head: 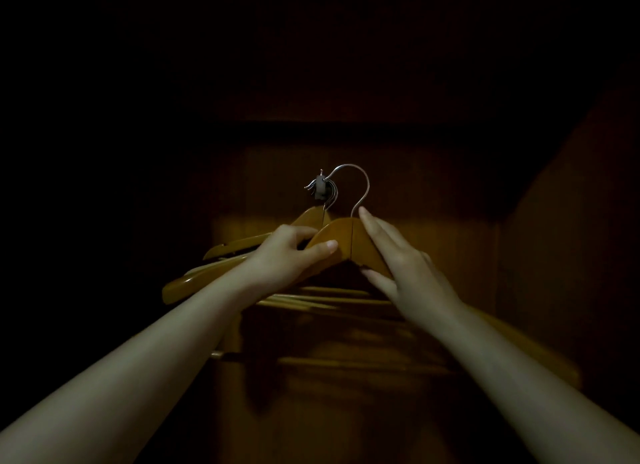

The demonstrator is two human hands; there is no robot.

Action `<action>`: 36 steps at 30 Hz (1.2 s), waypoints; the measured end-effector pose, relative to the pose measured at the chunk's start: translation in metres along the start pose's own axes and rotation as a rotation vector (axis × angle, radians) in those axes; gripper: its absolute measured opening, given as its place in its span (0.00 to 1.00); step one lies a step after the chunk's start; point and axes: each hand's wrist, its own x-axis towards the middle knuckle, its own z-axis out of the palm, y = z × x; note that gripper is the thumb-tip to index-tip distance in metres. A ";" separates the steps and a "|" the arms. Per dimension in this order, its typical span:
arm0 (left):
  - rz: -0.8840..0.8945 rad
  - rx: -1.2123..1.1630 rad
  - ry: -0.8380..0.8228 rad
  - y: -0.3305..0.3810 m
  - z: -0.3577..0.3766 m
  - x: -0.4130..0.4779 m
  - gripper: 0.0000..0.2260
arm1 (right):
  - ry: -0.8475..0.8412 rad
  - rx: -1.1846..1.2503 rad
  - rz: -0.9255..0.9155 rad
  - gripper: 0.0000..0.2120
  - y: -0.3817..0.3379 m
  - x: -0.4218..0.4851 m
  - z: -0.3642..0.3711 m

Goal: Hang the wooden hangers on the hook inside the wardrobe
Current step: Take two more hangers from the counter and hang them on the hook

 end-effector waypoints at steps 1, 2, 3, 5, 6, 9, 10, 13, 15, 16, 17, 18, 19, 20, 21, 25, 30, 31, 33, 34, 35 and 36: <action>0.022 0.082 0.033 0.000 0.000 0.003 0.14 | -0.005 0.005 0.010 0.40 0.000 0.004 0.000; 0.051 0.181 0.078 0.000 -0.002 0.006 0.15 | -0.003 0.010 0.024 0.40 0.001 0.008 0.000; 0.081 0.293 0.128 0.000 -0.004 0.009 0.17 | 0.008 0.018 0.041 0.39 0.000 0.013 0.000; 0.136 0.557 0.200 -0.005 -0.010 0.014 0.21 | 0.031 0.030 0.090 0.39 0.003 0.024 0.001; 0.158 0.686 0.213 -0.009 -0.013 0.018 0.22 | 0.031 0.029 0.120 0.38 0.005 0.031 0.002; 0.148 0.829 0.149 -0.019 -0.023 0.033 0.18 | -0.023 0.014 0.176 0.37 0.012 0.051 0.008; 0.108 0.781 0.110 -0.022 -0.025 0.037 0.16 | -0.044 0.008 0.181 0.37 0.013 0.056 0.011; 0.015 0.628 0.035 -0.036 -0.023 0.038 0.19 | -0.109 -0.013 0.188 0.37 0.014 0.064 0.022; -0.001 0.586 0.029 -0.051 -0.020 0.033 0.24 | -0.155 -0.021 0.185 0.37 0.013 0.064 0.031; -0.010 0.566 0.024 -0.059 -0.018 0.031 0.27 | -0.173 -0.018 0.186 0.37 0.011 0.064 0.036; -0.025 0.557 0.019 -0.067 -0.018 0.029 0.28 | -0.186 -0.018 0.186 0.36 0.010 0.065 0.041; -0.045 0.562 0.019 -0.073 -0.018 0.028 0.29 | -0.191 -0.025 0.187 0.35 0.009 0.066 0.046; -0.061 0.577 0.030 -0.079 -0.018 0.028 0.30 | -0.189 -0.033 0.190 0.33 0.008 0.067 0.051; -0.067 0.594 0.049 -0.083 -0.017 0.029 0.30 | -0.176 -0.040 0.193 0.32 0.008 0.068 0.056; -0.056 0.607 0.073 -0.085 -0.016 0.029 0.30 | -0.160 -0.048 0.196 0.31 0.008 0.068 0.060; 0.041 0.619 0.180 -0.088 -0.006 0.029 0.29 | -0.100 -0.126 0.200 0.30 0.012 0.065 0.073; 0.071 0.714 0.280 -0.100 -0.003 0.038 0.28 | -0.041 -0.221 0.179 0.32 0.019 0.071 0.085; 0.081 0.719 0.286 -0.102 -0.004 0.041 0.28 | -0.040 -0.236 0.187 0.32 0.020 0.073 0.087; 0.098 0.726 0.286 -0.108 -0.008 0.043 0.27 | -0.051 -0.288 0.202 0.32 0.019 0.076 0.090; 0.103 0.735 0.282 -0.110 -0.009 0.043 0.27 | -0.057 -0.318 0.206 0.32 0.018 0.076 0.091; 0.110 0.745 0.283 -0.111 -0.010 0.043 0.27 | -0.057 -0.346 0.206 0.32 0.016 0.076 0.092; 0.115 0.749 0.289 -0.112 -0.010 0.043 0.27 | -0.052 -0.372 0.204 0.33 0.015 0.076 0.092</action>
